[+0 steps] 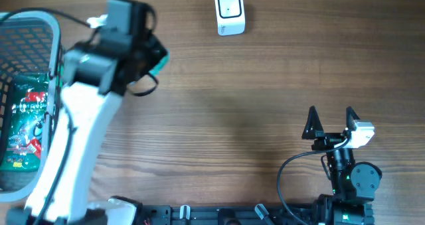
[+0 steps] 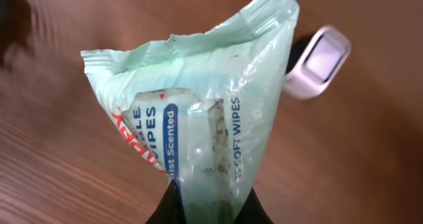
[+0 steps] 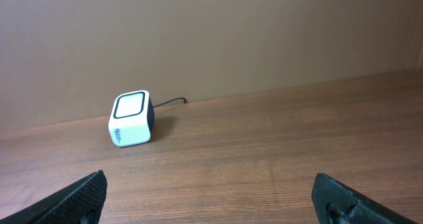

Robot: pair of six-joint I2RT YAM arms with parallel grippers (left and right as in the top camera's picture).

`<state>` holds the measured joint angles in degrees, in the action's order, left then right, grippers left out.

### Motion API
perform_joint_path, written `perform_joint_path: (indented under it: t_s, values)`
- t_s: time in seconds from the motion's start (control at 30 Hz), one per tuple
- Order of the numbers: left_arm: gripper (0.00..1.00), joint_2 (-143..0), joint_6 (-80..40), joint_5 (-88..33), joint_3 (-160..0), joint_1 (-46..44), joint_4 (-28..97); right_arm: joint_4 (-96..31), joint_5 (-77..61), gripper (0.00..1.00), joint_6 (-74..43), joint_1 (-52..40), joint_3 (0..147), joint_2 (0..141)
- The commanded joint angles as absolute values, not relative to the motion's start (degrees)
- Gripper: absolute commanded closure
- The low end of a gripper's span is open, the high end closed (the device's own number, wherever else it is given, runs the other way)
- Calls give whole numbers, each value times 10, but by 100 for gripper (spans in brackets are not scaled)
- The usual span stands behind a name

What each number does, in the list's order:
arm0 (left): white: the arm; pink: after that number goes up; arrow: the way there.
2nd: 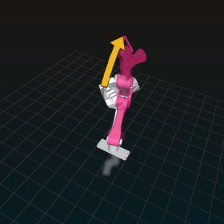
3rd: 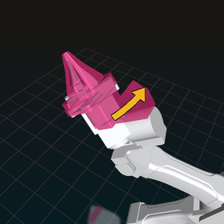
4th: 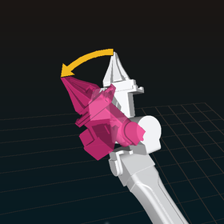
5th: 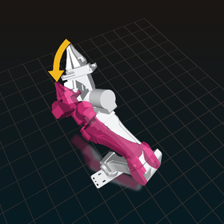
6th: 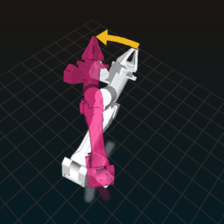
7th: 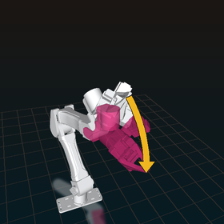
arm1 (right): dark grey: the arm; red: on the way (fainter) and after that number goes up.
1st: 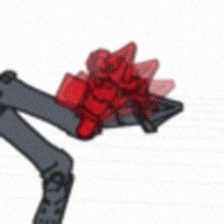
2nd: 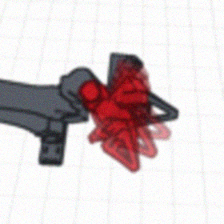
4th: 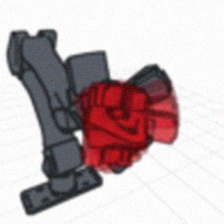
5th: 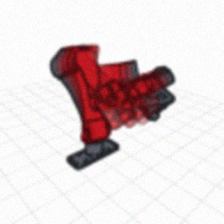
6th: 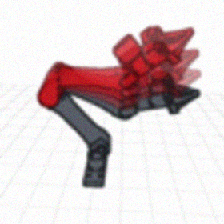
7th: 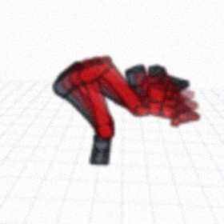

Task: Scan the item barcode
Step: 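Carry the wipes pack toward the scanner and drop it on the table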

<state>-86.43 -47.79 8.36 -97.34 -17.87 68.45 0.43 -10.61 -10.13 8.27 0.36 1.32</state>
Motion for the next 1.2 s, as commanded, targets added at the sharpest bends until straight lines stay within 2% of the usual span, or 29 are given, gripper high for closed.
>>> perform_joint_path:
  t_s: [0.0, 0.23, 0.33, 0.4, 0.53, 0.63, 0.7, 0.8, 0.83, 0.87, 0.9, 0.93, 1.17]
  values:
    - [96, -928, -467, 99, -975, -217, 695, 8, -101, 0, -91, 80, 3, 14]
    - [96, -1037, -419, 95, -969, -271, 752, 8, -101, 0, -91, 80, 3, 14]
    - [96, -1046, -380, 83, -933, -305, 738, 8, -101, 0, -91, 80, 3, 14]
    - [93, -1046, -322, 63, -897, -331, 697, 8, -101, 0, -91, 80, 3, 14]
    - [87, -1046, -122, -15, -811, -381, 552, 8, -101, 0, -91, 80, 3, 14]
    - [91, -1046, -37, -17, -743, -405, 452, 8, -101, 0, -91, 80, 3, 14]
    - [91, -1046, -4, -17, -724, -415, 434, 8, -101, 0, -91, 80, 3, 14]
    - [75, -1046, 70, -17, -721, -426, 439, 8, -101, 0, -91, 80, 3, 14]
    - [65, -1045, 98, -17, -721, -429, 435, 8, -101, 0, -91, 80, 3, 14]
    - [51, -1045, 123, -17, -721, -432, 430, 8, -101, 0, -91, 80, 3, 14]
    - [13, -1045, 149, -13, -721, -433, 424, 8, -101, 0, -91, 80, 3, 14]
    - [0, -1043, 163, 8, -721, -435, 416, 8, -101, 0, -91, 80, 3, 14]
    - [0, -968, 82, 140, -786, -435, 448, 8, -101, 0, -91, 80, 3, 14]
